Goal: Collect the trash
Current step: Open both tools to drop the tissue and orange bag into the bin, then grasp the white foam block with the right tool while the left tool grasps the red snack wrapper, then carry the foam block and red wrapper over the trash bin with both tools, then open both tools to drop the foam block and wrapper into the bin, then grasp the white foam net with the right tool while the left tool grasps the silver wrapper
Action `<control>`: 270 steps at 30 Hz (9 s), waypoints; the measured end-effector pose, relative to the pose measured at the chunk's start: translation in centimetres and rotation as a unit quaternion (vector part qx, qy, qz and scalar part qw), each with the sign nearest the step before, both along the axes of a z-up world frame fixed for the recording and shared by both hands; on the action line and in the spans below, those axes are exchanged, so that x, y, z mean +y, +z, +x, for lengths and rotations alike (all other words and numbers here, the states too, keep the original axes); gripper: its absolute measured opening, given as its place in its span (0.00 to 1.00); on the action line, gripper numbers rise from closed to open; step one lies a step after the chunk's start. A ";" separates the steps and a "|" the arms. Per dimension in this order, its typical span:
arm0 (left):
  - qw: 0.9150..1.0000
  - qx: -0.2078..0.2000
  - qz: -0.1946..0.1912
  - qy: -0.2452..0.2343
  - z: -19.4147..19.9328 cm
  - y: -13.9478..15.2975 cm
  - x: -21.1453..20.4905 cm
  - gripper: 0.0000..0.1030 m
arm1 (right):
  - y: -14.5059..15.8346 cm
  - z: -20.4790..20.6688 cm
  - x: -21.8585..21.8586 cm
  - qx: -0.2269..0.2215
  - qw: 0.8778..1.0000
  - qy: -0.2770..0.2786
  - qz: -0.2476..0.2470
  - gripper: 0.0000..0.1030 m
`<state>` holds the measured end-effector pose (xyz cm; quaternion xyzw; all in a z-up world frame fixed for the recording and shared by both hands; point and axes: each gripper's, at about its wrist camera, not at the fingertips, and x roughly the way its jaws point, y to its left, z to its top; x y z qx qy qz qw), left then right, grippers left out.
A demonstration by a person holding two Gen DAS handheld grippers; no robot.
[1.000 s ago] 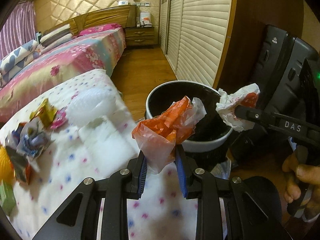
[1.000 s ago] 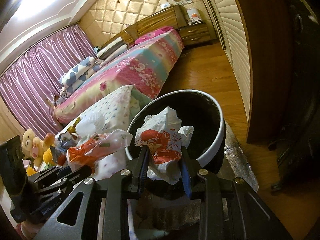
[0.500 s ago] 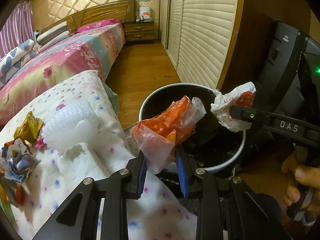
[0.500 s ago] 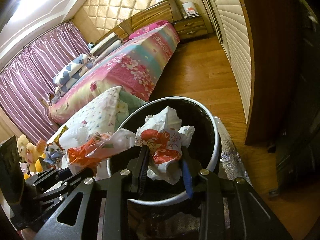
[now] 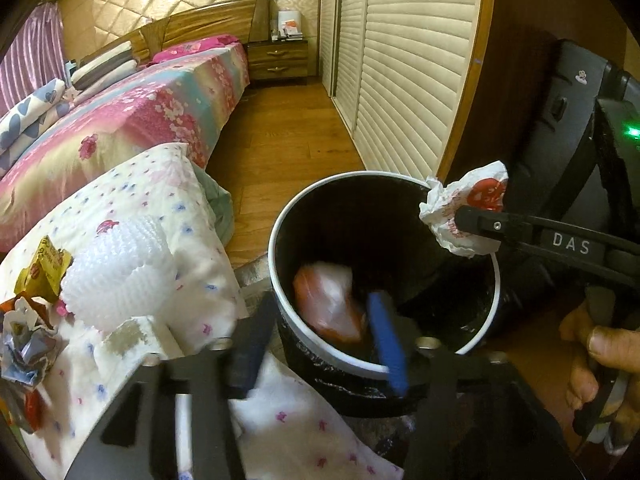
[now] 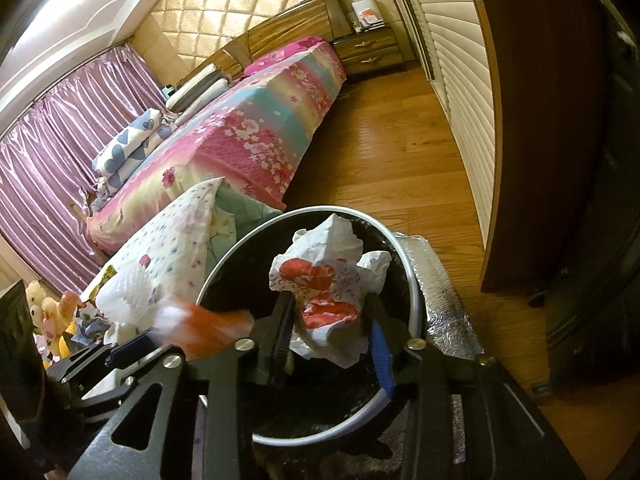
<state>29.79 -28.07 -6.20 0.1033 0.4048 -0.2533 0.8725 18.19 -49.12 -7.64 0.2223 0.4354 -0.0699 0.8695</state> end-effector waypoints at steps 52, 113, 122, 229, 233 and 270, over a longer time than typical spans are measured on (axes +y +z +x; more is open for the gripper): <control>0.963 -0.020 -0.069 0.261 -12.0 2.1 20.1 0.70 | 0.5 -3.4 20.3 -0.030 0.990 0.137 -0.030 0.76; 0.980 -0.004 -0.105 0.169 -12.0 2.4 16.0 0.01 | 1.8 -5.2 15.8 -0.049 0.994 0.089 -0.028 0.46; 0.986 0.000 -0.097 0.138 -10.7 2.0 12.8 0.01 | 1.6 -5.6 13.4 -0.047 0.996 0.064 -0.027 0.46; 0.974 -0.003 -0.095 0.205 -10.0 2.0 15.2 0.72 | 2.1 -3.7 13.9 -0.058 0.995 0.081 -0.020 0.89; 0.969 -0.003 -0.096 0.229 -10.4 2.0 17.2 0.72 | 2.0 -3.4 15.4 -0.059 0.993 0.101 -0.023 0.90; 0.962 0.006 -0.085 0.261 -0.5 0.4 20.6 0.58 | -1.3 8.8 20.0 -0.017 0.981 0.186 -0.055 0.35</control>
